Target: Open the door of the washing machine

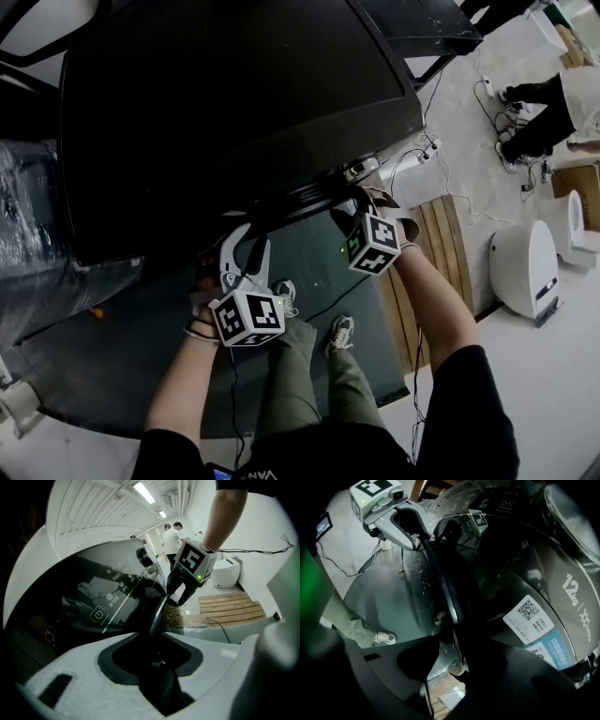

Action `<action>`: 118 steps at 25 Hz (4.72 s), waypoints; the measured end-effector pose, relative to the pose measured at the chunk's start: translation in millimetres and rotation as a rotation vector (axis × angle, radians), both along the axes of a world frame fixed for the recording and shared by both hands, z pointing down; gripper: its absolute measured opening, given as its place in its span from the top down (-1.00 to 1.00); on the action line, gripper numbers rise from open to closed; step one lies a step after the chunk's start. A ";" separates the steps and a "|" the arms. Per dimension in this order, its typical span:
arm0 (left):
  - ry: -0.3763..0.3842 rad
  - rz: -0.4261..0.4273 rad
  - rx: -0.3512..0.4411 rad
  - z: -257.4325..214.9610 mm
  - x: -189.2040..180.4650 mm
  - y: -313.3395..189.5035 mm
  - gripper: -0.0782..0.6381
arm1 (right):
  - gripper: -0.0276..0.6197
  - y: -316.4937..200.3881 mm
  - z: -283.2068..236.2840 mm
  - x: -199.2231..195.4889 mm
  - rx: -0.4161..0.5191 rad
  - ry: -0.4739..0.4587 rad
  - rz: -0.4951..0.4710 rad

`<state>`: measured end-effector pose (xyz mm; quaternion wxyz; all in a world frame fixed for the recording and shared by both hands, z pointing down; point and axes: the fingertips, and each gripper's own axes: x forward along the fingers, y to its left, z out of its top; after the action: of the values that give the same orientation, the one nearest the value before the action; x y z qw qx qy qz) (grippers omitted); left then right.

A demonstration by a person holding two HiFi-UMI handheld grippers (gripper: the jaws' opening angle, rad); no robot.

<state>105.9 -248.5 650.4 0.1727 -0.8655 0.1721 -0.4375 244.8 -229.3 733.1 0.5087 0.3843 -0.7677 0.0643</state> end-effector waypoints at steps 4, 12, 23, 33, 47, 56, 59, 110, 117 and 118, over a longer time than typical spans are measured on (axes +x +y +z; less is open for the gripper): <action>0.021 -0.014 -0.003 -1.0 0.1 0.4 0.36 | 0.40 0.4 -0.7 -0.4 0.012 -0.003 0.046; -0.020 0.115 -0.040 3.9 -24.9 68.6 0.30 | 0.49 114.4 11.7 -43.8 -0.016 -0.157 0.048; 0.060 -0.131 0.015 2.6 -57.6 111.7 0.19 | 0.36 169.9 -2.6 -74.3 0.027 -0.212 0.236; 0.271 -0.476 -0.359 -3.3 -78.7 185.0 0.12 | 0.37 231.7 -67.8 -88.4 0.087 -0.299 0.255; 0.344 -0.747 -0.450 8.2 -136.3 247.6 0.06 | 0.40 291.2 -107.4 -124.6 0.112 -0.382 0.203; 0.282 -0.907 -0.400 15.4 -217.0 254.1 0.06 | 0.41 282.2 -115.3 -188.5 0.079 -0.424 0.054; 0.267 -0.969 -0.399 20.2 -246.4 254.4 0.06 | 0.41 278.4 -121.3 -207.2 0.079 -0.427 0.015; -0.025 -0.922 -0.235 36.5 -517.1 49.8 -0.03 | 0.41 66.8 -146.3 -439.1 -0.012 -0.435 -0.257; -0.058 -0.920 -0.233 35.5 -523.9 40.1 -0.04 | 0.42 58.8 -154.4 -442.0 -0.012 -0.442 -0.269; -0.057 -0.930 -0.237 35.1 -524.5 40.3 -0.04 | 0.42 57.7 -156.3 -440.4 -0.008 -0.442 -0.270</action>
<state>-418.6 -208.3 685.5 -0.1365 -0.6981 0.4852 -0.5085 -195.6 -171.6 576.8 0.3338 0.2529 -0.9045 0.0811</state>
